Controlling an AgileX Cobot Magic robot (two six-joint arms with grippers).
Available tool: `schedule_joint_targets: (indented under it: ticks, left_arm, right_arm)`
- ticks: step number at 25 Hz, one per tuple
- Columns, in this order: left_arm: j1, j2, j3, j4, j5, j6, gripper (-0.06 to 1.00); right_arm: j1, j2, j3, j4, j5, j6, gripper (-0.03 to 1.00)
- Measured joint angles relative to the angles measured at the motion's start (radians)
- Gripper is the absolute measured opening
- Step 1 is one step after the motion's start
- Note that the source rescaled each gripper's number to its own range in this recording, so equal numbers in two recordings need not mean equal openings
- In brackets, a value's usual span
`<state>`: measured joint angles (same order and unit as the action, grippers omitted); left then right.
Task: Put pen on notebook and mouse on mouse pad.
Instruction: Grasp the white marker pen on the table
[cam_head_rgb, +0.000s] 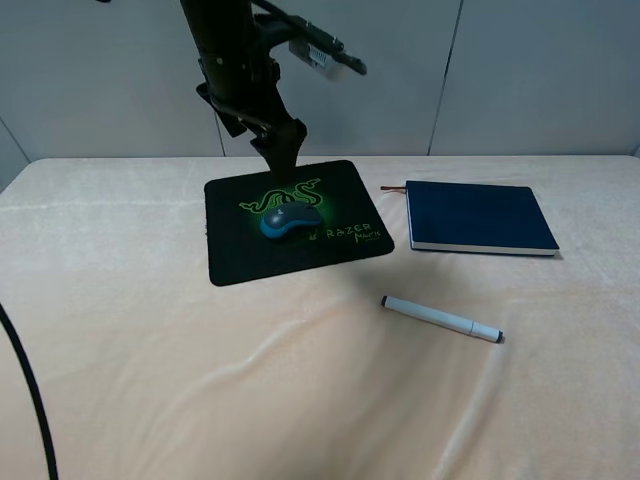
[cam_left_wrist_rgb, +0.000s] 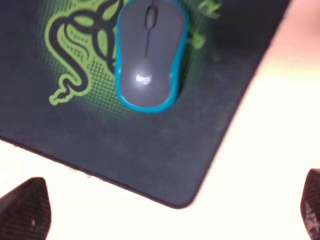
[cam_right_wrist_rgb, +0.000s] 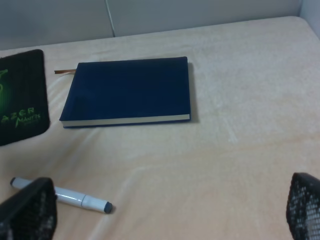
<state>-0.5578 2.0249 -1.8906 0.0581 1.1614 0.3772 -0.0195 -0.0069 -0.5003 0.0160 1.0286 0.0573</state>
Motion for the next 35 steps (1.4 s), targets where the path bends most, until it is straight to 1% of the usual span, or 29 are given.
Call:
schedule_joint_targets:
  ticks: [5, 10, 21, 29, 31, 33, 35]
  left_arm:
    - [0.0, -0.166, 0.159, -0.008, 0.0, -0.028, 1.0]
    - [0.0, -0.37, 0.362, -0.006, 0.001, -0.031, 1.0]
    - [0.0, -0.924, 0.782, -0.001, 0.003, -0.083, 1.0]
    - [0.0, -1.344, 0.951, -0.003, 0.005, -0.093, 1.0]
    - [0.0, -1.432, 0.995, -0.003, 0.005, -0.12, 1.0]
    - [0.011, -1.523, 1.046, -0.004, 0.005, -0.169, 1.0]
    - [0.05, -1.6, 1.108, -0.004, 0.005, -0.237, 1.0]
  right_arm:
    - [0.0, 0.0, 0.0, 0.0, 0.0, 0.0, 1.0]
    - [0.0, 0.0, 0.0, 0.0, 0.0, 0.0, 1.0]
    - [0.0, 0.0, 0.0, 0.0, 0.0, 0.0, 1.0]
    - [0.0, 0.0, 0.0, 0.0, 0.0, 0.0, 1.0]
    - [0.0, 0.0, 0.0, 0.0, 0.0, 0.0, 1.0]
    - [0.0, 0.0, 0.0, 0.0, 0.0, 0.0, 1.0]
    - [0.0, 0.0, 0.0, 0.0, 0.0, 0.0, 1.0]
